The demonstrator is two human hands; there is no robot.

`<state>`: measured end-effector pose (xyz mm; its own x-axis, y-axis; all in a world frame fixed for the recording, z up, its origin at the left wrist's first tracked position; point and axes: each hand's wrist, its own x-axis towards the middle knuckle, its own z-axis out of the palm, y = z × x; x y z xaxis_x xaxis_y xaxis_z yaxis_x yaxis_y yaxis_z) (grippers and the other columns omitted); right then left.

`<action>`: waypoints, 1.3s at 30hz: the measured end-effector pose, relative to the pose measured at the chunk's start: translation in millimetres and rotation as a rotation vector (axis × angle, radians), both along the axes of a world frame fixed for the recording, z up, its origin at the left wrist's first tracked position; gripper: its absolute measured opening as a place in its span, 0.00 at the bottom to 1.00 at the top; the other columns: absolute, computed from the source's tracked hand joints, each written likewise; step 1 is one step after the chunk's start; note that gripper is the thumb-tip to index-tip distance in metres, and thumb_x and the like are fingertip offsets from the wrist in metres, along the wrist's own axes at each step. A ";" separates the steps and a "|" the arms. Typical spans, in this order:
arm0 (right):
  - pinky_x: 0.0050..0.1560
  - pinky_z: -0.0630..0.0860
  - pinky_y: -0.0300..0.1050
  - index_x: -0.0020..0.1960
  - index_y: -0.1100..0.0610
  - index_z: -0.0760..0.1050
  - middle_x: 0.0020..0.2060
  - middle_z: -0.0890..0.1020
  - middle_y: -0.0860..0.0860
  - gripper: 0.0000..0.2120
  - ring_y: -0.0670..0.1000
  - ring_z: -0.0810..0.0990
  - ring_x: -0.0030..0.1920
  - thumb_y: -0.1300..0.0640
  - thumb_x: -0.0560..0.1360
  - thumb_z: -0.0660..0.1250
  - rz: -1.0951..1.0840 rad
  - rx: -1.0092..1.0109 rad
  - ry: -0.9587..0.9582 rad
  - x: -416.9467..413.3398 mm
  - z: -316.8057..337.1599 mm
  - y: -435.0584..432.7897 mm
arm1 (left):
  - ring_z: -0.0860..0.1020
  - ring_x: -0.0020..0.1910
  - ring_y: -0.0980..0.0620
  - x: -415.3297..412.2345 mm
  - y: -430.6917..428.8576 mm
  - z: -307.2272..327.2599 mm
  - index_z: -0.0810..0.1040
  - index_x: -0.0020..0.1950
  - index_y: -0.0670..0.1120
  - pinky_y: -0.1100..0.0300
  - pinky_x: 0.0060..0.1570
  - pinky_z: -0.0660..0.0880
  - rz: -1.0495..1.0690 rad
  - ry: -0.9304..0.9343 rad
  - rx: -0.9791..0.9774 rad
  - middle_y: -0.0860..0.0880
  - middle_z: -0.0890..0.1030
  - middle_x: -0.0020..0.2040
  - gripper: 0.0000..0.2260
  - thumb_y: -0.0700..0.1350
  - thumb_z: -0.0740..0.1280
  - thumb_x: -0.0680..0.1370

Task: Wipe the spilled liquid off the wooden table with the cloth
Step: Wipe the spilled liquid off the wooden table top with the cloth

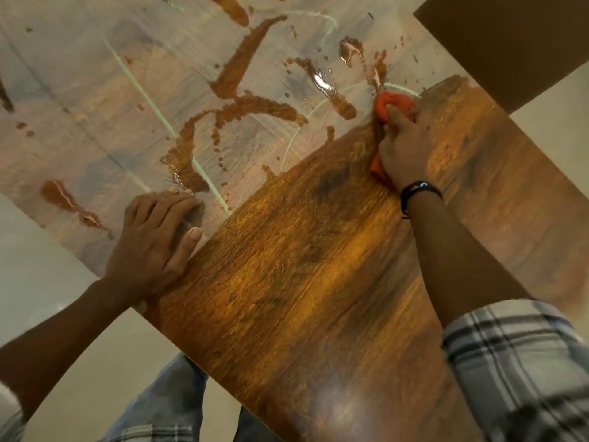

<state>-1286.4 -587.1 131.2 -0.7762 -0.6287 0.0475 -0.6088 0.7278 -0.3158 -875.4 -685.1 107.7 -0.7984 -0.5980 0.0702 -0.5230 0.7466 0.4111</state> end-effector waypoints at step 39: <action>0.70 0.62 0.51 0.73 0.45 0.70 0.74 0.64 0.55 0.20 0.59 0.65 0.70 0.57 0.83 0.57 0.080 0.030 -0.048 -127.9 6.2 9.9 | 0.58 0.79 0.42 -226.7 -75.3 -2.1 0.63 0.77 0.44 0.42 0.77 0.51 -0.054 -0.042 0.003 0.43 0.64 0.77 0.29 0.60 0.48 0.83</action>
